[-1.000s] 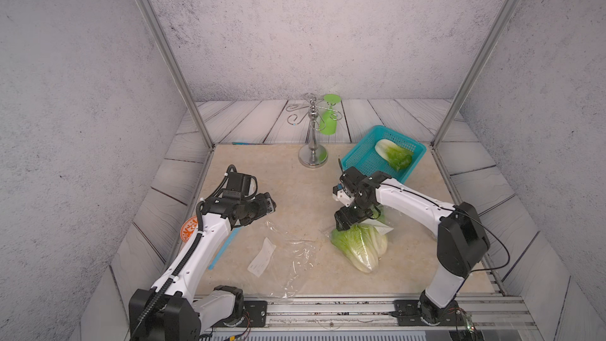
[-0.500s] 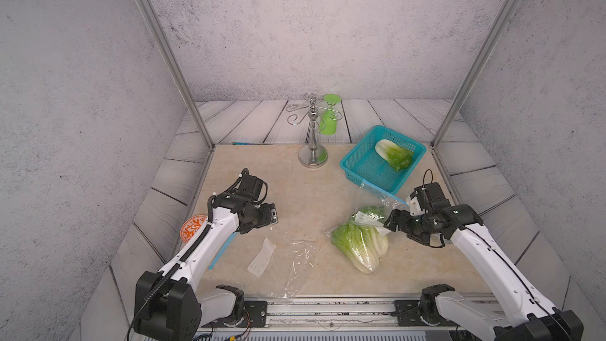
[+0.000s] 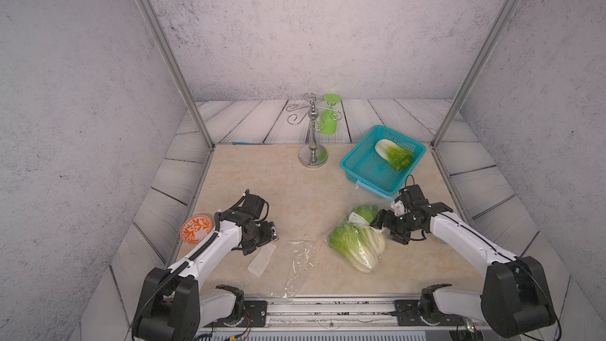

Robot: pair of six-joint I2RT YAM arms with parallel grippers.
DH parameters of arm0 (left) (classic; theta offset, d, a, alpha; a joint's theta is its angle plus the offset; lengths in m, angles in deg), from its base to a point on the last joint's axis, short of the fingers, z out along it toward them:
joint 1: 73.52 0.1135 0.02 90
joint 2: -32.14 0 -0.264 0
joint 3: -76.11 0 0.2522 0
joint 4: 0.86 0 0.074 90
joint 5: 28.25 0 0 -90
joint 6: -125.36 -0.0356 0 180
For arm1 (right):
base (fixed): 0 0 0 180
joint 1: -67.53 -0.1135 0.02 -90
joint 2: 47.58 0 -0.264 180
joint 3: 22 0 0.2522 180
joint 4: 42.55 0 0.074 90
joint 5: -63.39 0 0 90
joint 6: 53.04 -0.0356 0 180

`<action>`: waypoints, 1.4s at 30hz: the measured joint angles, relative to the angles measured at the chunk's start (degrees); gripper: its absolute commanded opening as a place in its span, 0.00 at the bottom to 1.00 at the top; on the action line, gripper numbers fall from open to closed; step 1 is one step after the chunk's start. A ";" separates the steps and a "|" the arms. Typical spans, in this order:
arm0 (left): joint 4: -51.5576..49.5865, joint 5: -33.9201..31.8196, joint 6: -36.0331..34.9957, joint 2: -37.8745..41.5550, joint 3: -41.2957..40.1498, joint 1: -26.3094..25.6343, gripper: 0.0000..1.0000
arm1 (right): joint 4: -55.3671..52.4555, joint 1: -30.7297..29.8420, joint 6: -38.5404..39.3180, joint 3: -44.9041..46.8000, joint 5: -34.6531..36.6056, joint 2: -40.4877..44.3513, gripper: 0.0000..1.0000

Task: Put the chinese cabbages into a zipper bag and zip it
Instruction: Move the zipper food storage bag to the center of the board.

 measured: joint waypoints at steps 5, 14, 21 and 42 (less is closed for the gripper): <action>1.29 -1.97 1.81 2.54 -0.79 1.16 0.82 | 11.43 -10.08 -9.75 -6.01 0.96 -12.20 0.82; 3.21 -2.67 3.87 1.49 -2.54 1.22 0.82 | 22.10 -16.87 -17.97 -39.85 6.12 -39.87 0.79; 2.75 -2.75 3.13 2.34 -2.54 1.22 0.81 | 19.06 -19.54 -14.80 -55.45 8.02 -49.79 0.82; 1.22 -0.72 -5.88 0.87 13.99 1.86 0.81 | -3.72 -19.61 11.23 -24.26 5.49 -23.87 0.77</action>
